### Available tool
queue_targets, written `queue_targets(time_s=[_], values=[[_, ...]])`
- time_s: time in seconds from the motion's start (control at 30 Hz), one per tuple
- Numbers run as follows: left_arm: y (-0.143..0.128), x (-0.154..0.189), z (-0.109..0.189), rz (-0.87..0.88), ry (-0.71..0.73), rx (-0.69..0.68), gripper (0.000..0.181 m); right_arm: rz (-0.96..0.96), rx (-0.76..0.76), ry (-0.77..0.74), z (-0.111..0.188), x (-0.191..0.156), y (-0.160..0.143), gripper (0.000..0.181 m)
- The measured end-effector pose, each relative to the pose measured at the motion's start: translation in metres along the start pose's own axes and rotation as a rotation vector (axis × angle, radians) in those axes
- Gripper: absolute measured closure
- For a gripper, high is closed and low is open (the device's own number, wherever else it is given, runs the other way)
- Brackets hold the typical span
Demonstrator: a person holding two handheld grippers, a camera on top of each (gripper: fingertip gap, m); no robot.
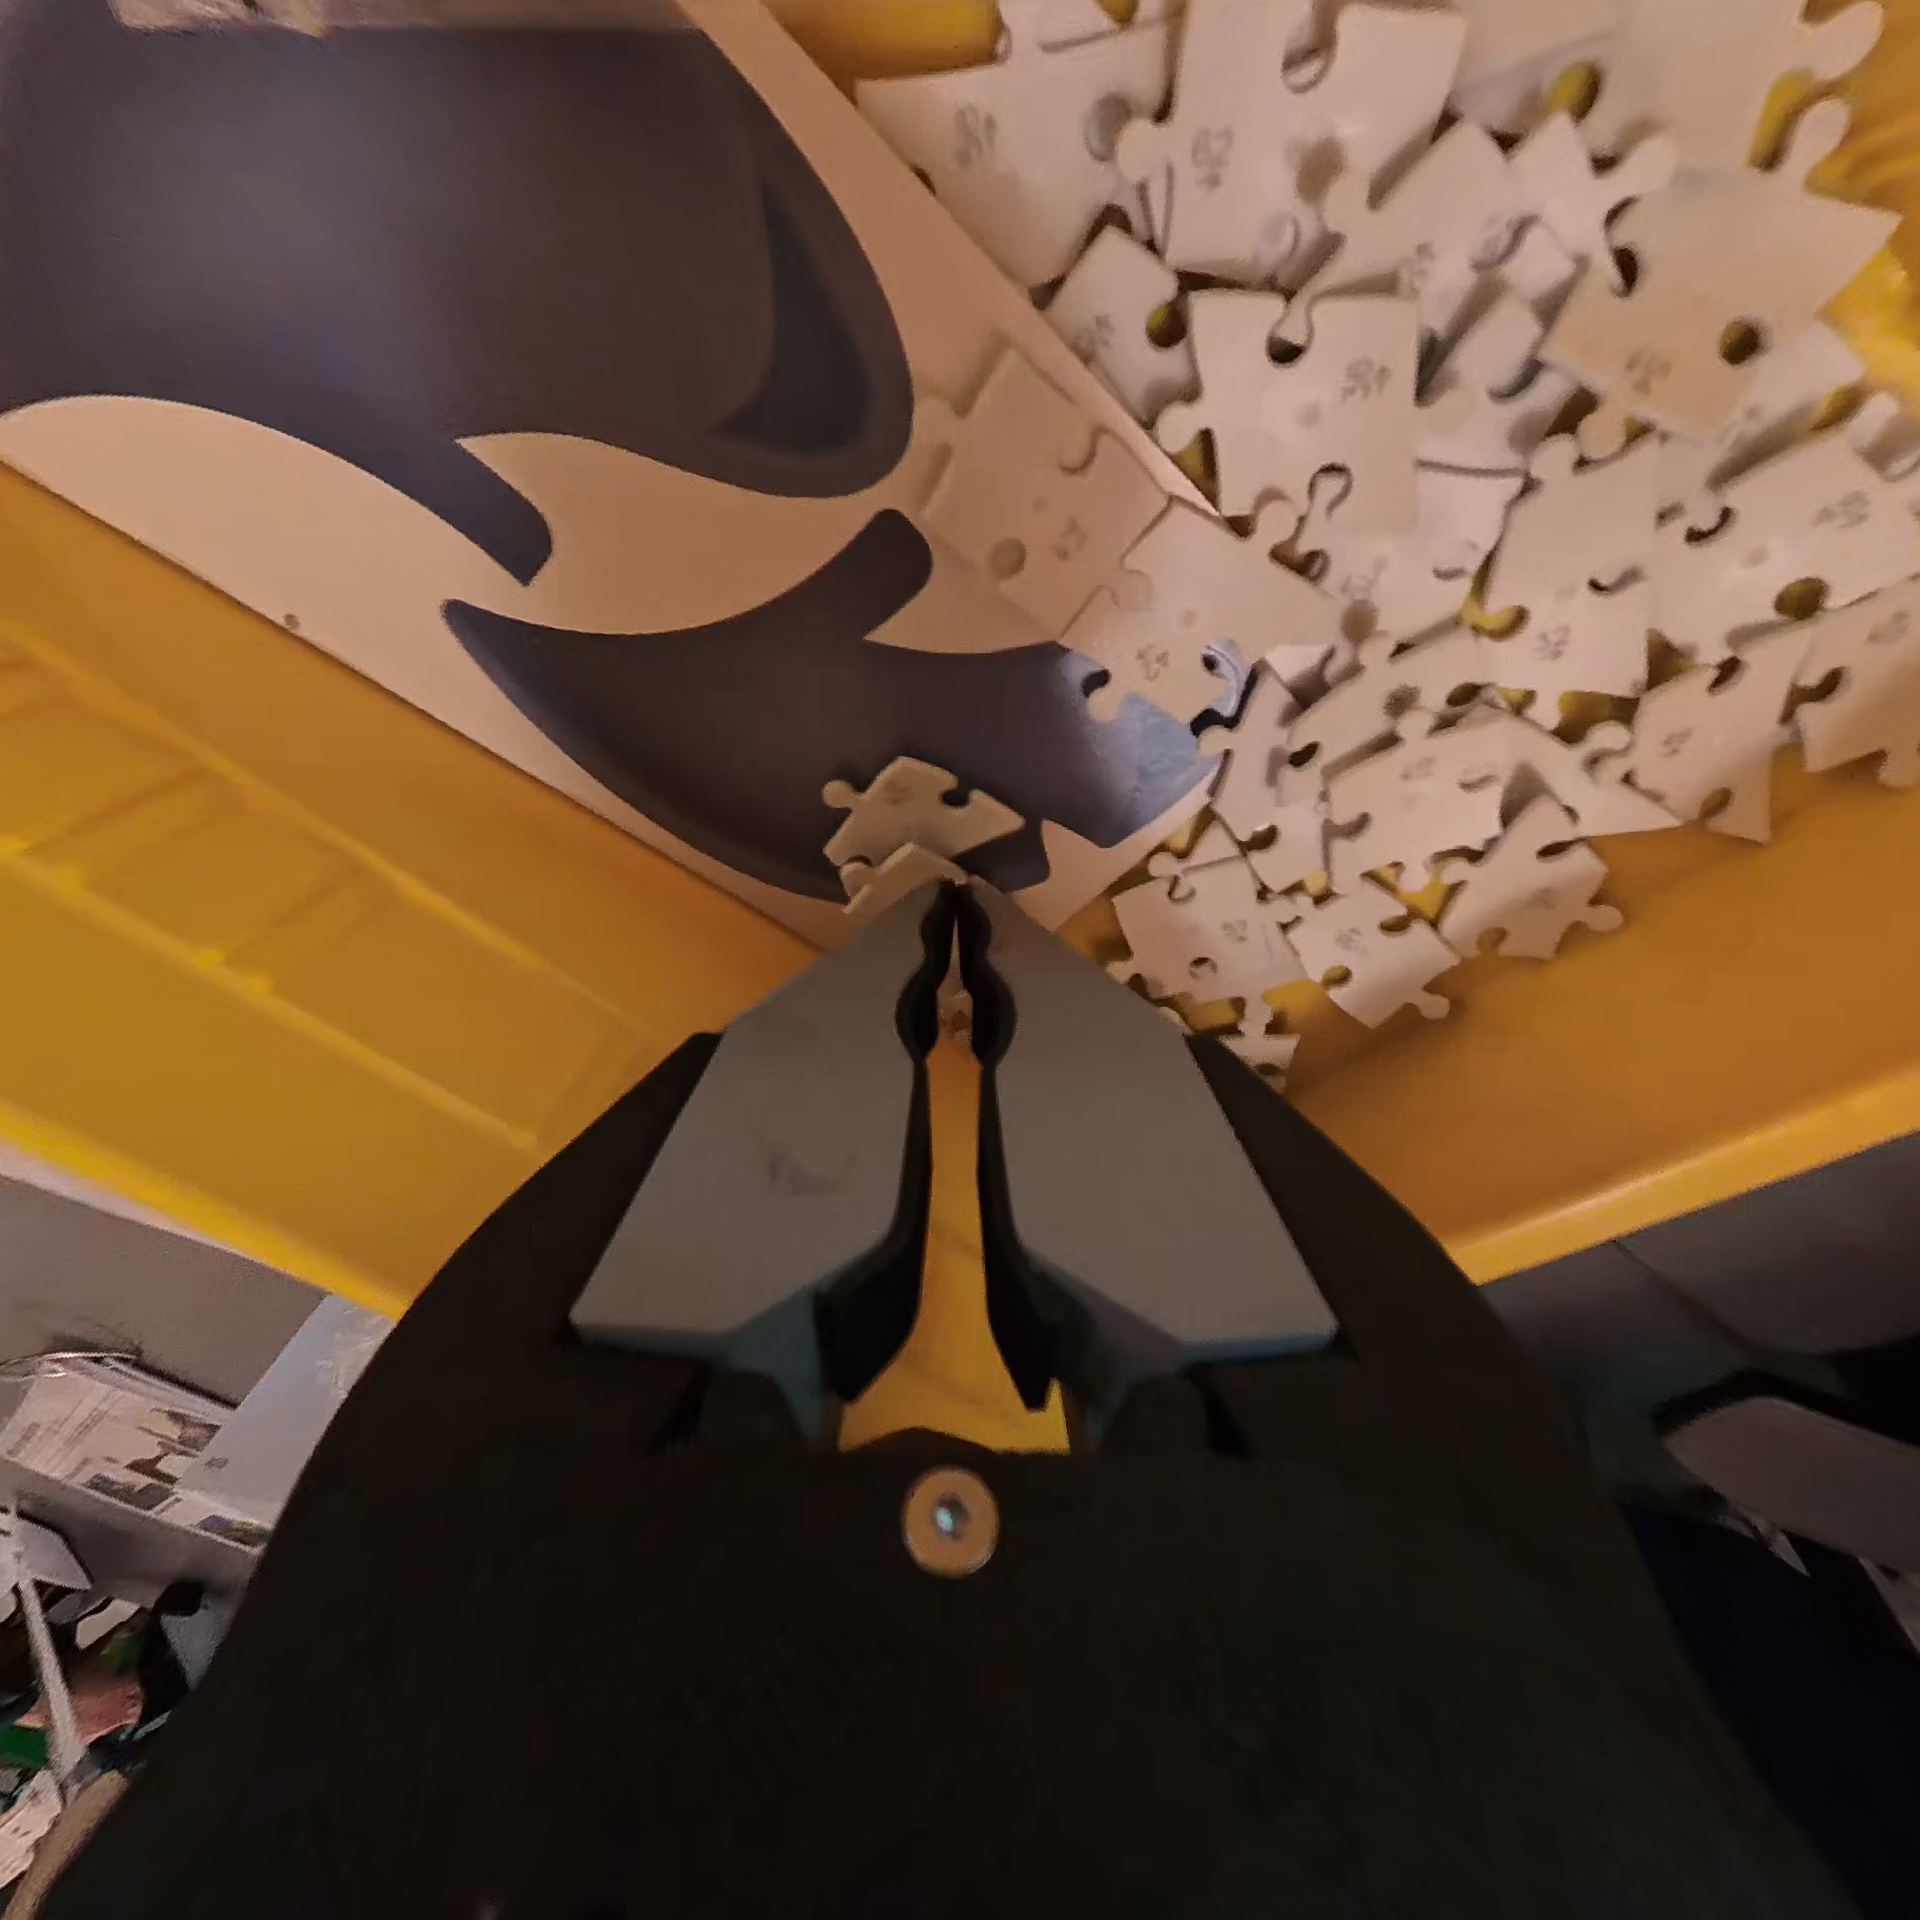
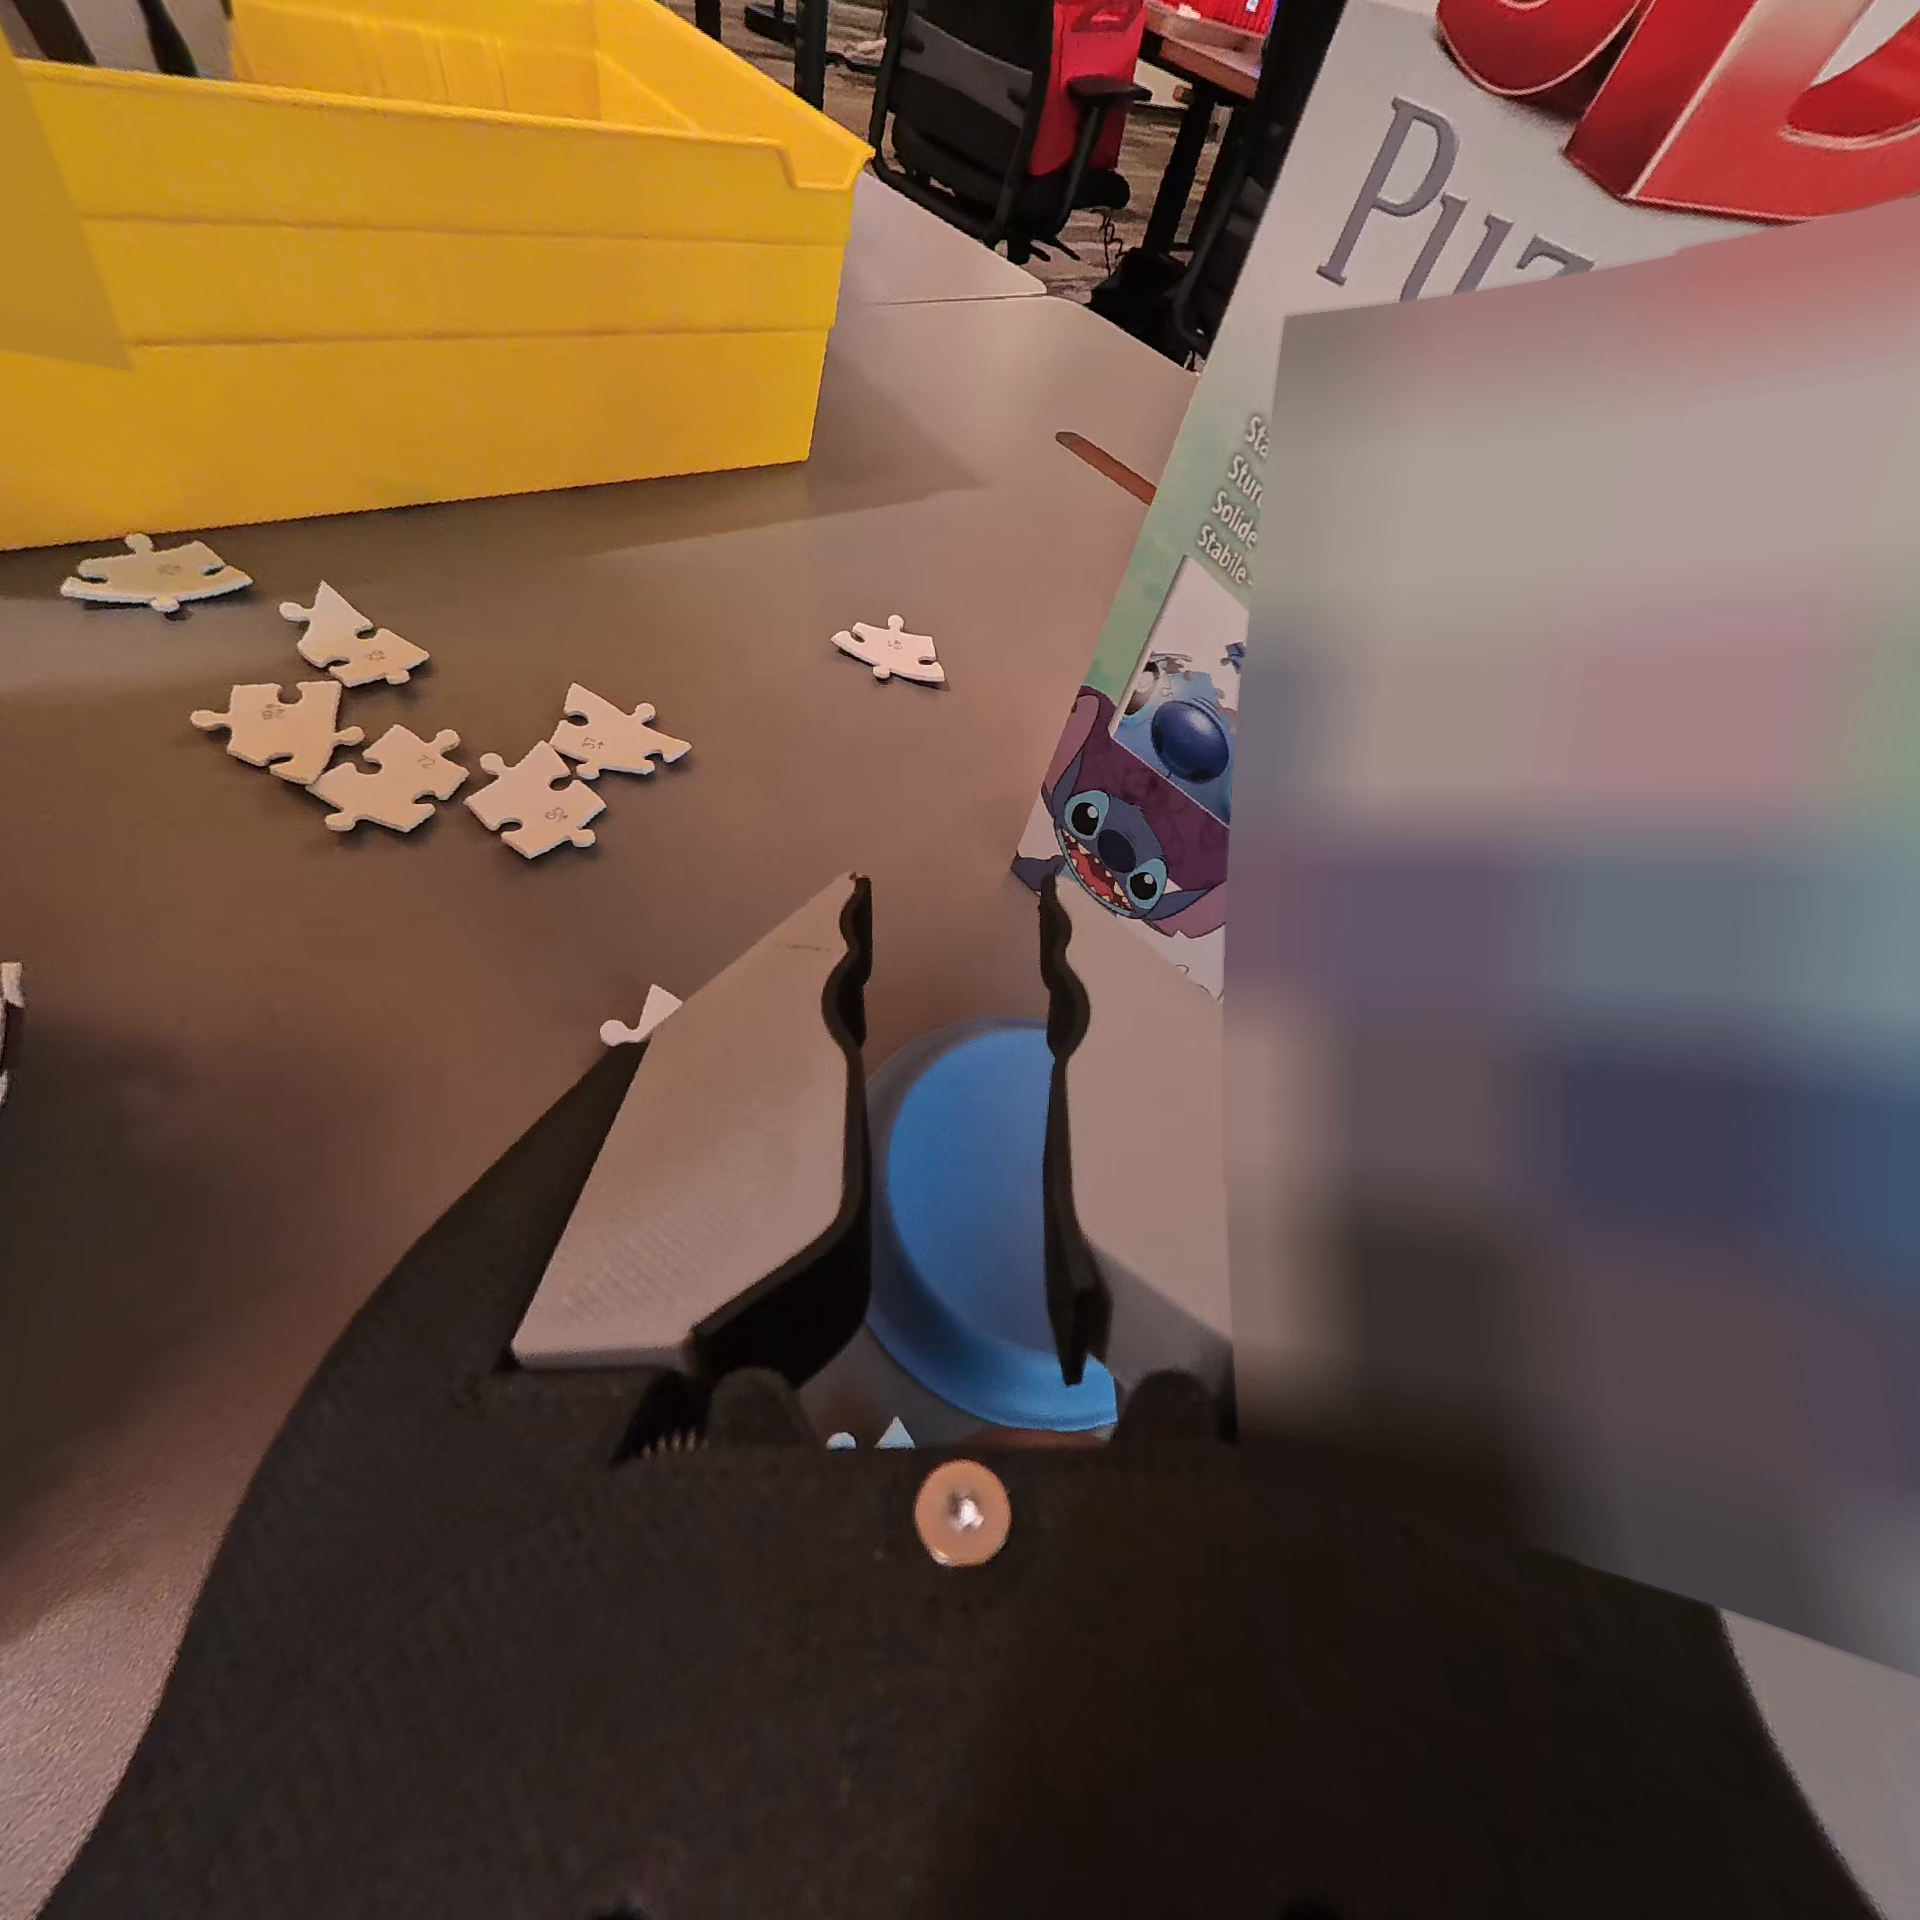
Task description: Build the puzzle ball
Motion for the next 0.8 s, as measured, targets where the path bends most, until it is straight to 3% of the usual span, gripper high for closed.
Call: queue_targets(time_s=[0.23, 0.43, 0.5, 0.8], values=[[0.006, -0.012, 0.015, 0.014, 0.048, 0.097, 0.181, -0.003, -0.001, 0.002, 0.0, 0.0, 0.0, 0.152], [-0.025, 0.009, 0.002, -0.027, -0.052, -0.064, 0.181, -0.006, -0.003, 0.002, -0.001, 0.001, 0.0, 0.152], [-0.027, 0.009, -0.001, -0.068, 0.0, -0.107, 0.181, -0.004, -0.001, 0.002, -0.001, 0.001, 0.0, 0.153], [-0.041, 0.032, -0.008, -0.098, -0.106, -0.197, 0.181, 0.0, -0.001, -0.001, -0.001, 0.0, 0.0, 0.153]])
Point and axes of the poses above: each gripper's, where its closed fingertips meet, z back along the fingers, y out of its top, x = y × z across the jaws, the point moved 1 cm from there along z, back along the fingers, and after that the axes turned 9 degrees about -y, right-handed, at the moved point
